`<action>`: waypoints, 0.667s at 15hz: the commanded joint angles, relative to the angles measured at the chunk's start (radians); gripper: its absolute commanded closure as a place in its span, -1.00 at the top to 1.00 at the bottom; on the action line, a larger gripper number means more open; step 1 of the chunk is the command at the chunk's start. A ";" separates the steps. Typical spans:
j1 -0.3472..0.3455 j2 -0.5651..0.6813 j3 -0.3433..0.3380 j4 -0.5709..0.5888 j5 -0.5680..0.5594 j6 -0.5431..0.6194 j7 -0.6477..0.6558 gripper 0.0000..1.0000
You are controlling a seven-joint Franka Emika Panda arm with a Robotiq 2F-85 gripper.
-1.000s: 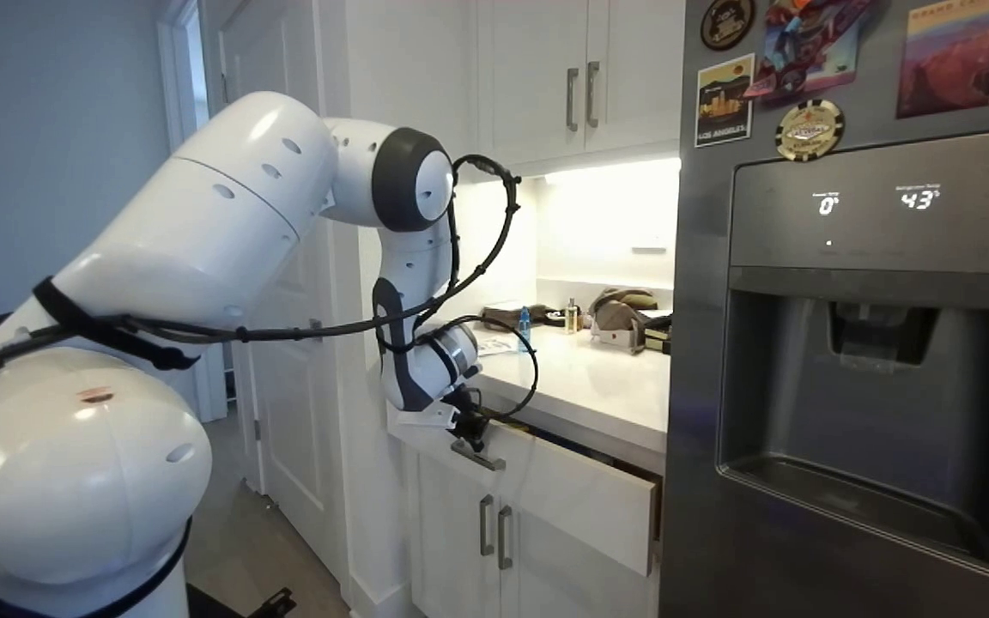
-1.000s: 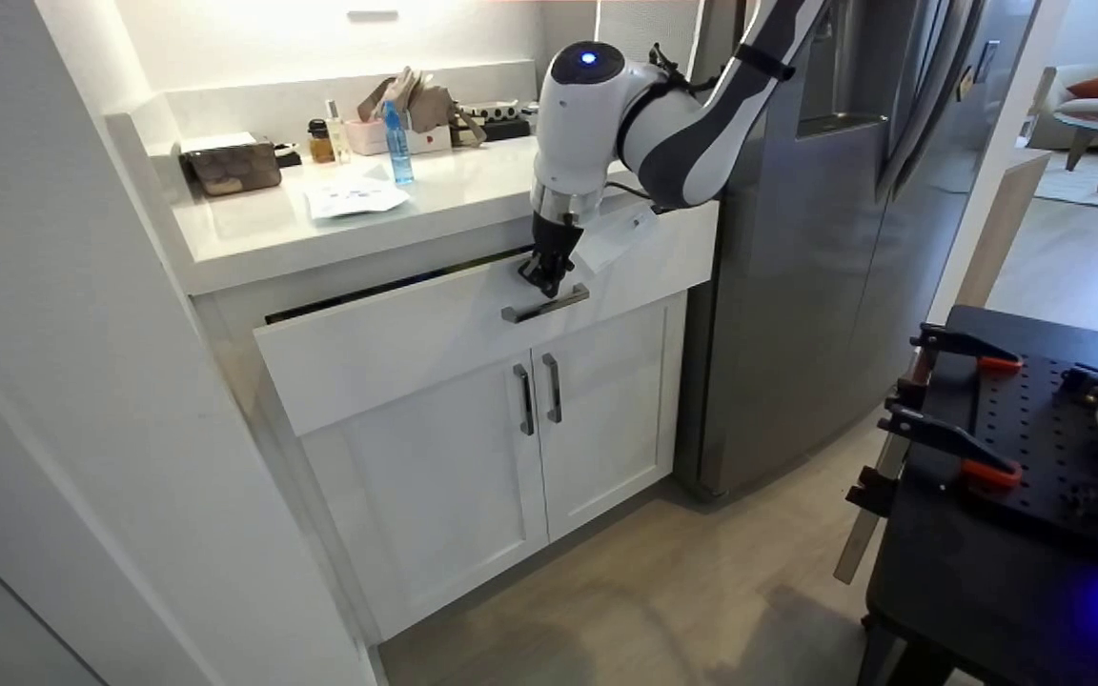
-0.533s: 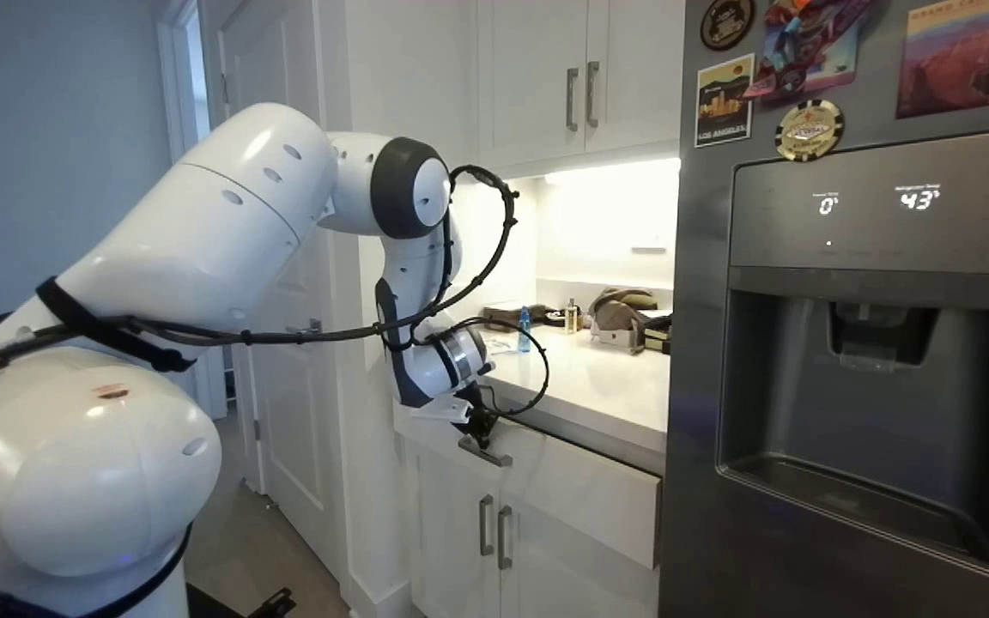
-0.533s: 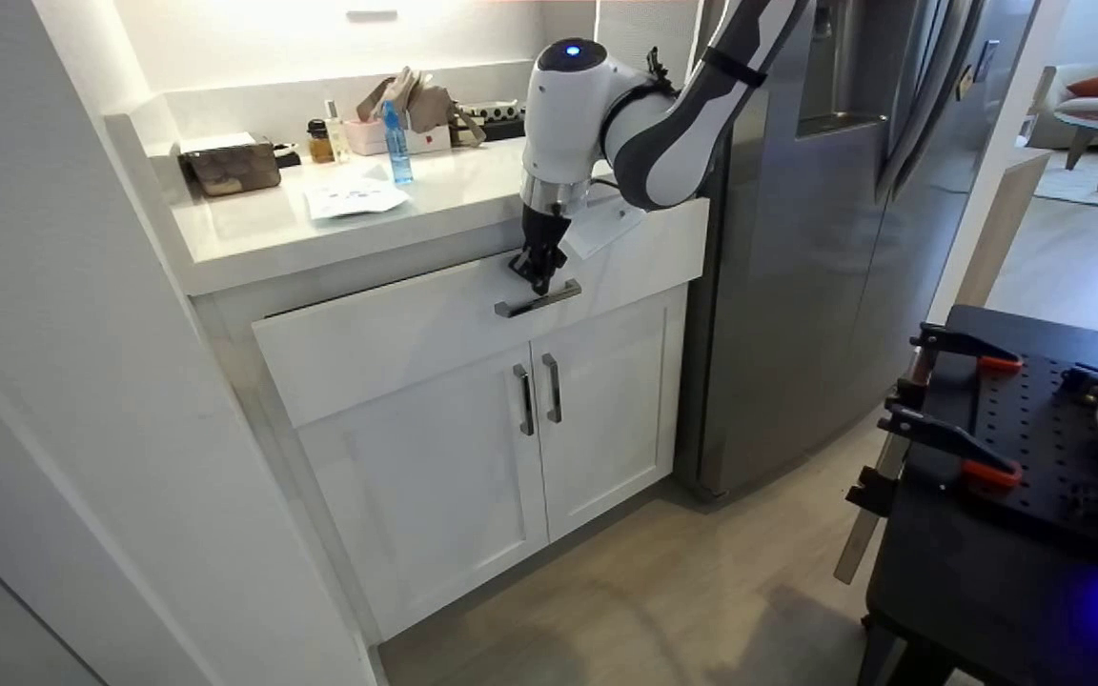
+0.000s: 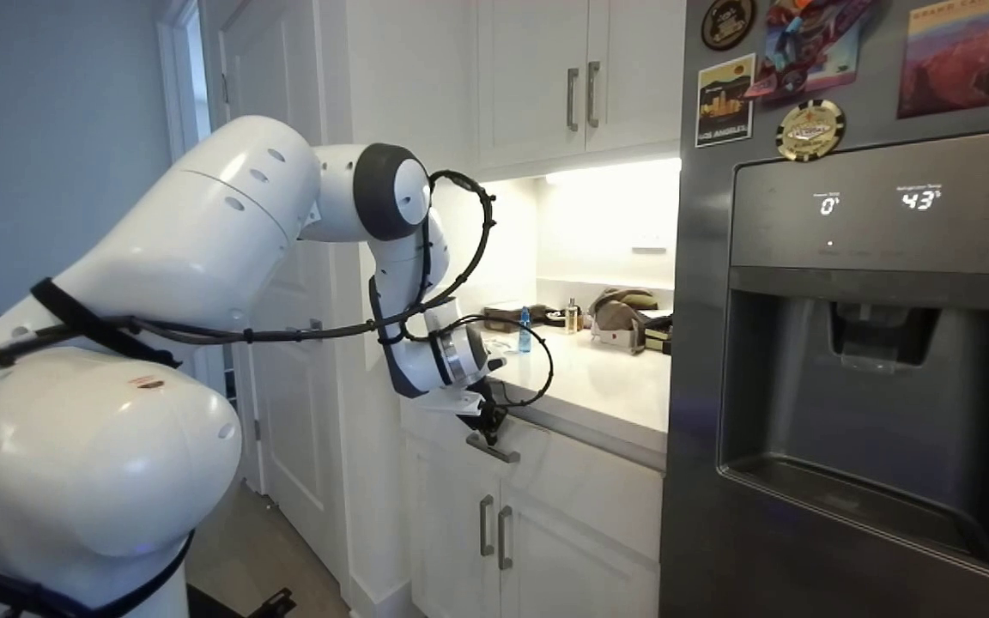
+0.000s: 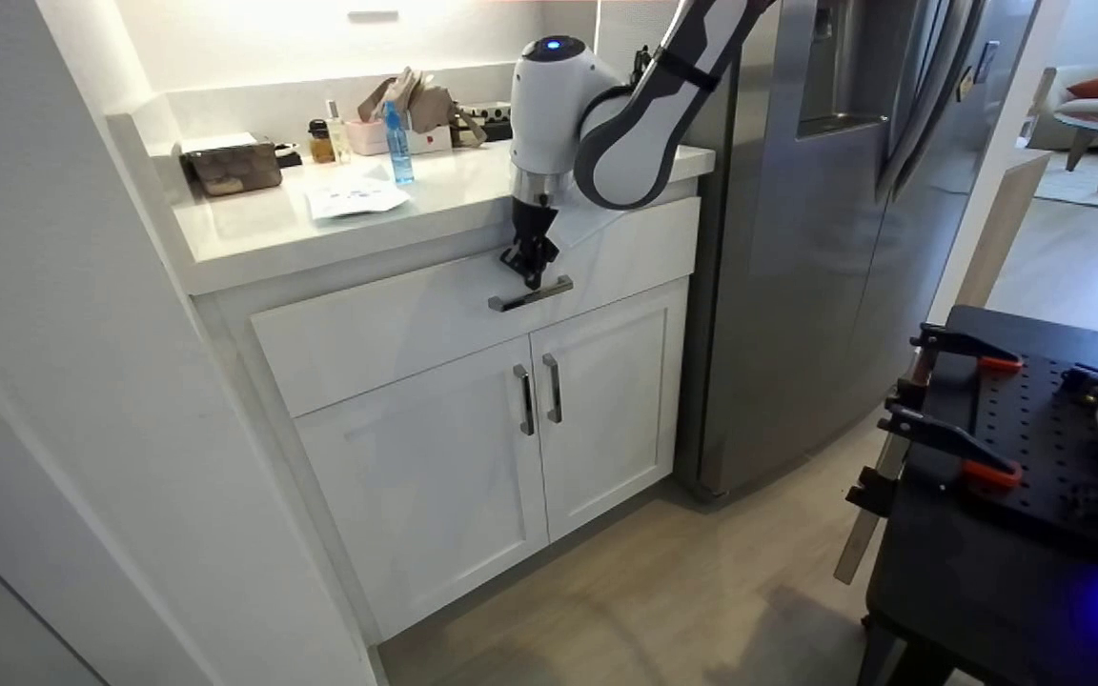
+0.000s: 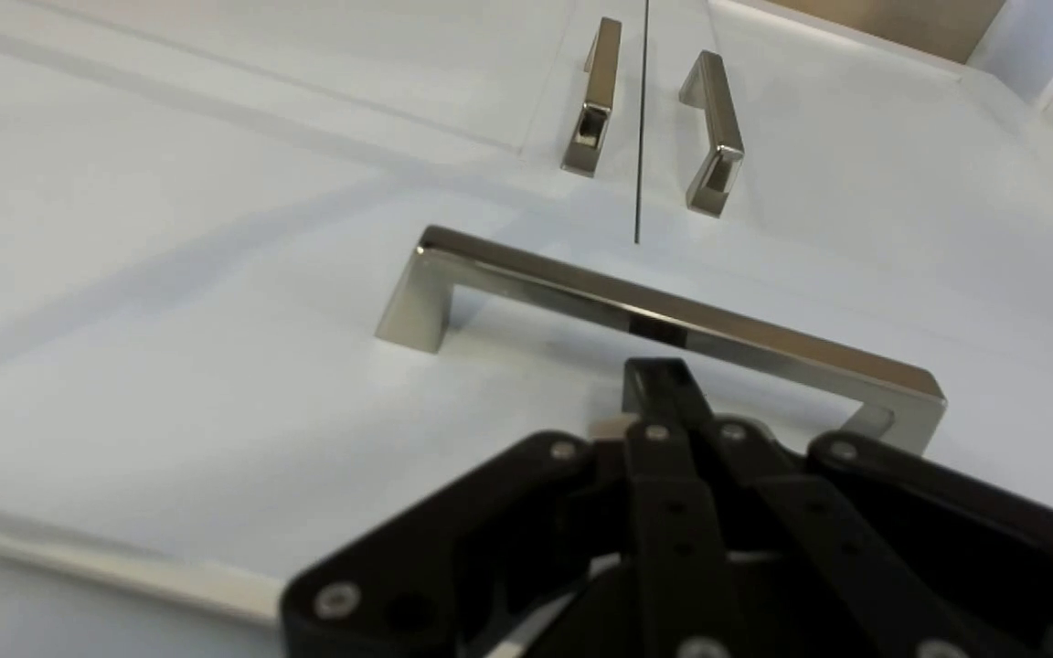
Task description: Close the open drawer
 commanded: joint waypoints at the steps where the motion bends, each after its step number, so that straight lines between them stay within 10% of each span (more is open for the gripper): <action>1: 0.072 0.038 -0.086 0.061 0.137 0.029 -0.119 -0.99; 10: 0.145 0.068 -0.171 0.101 0.313 0.019 -0.243 -0.99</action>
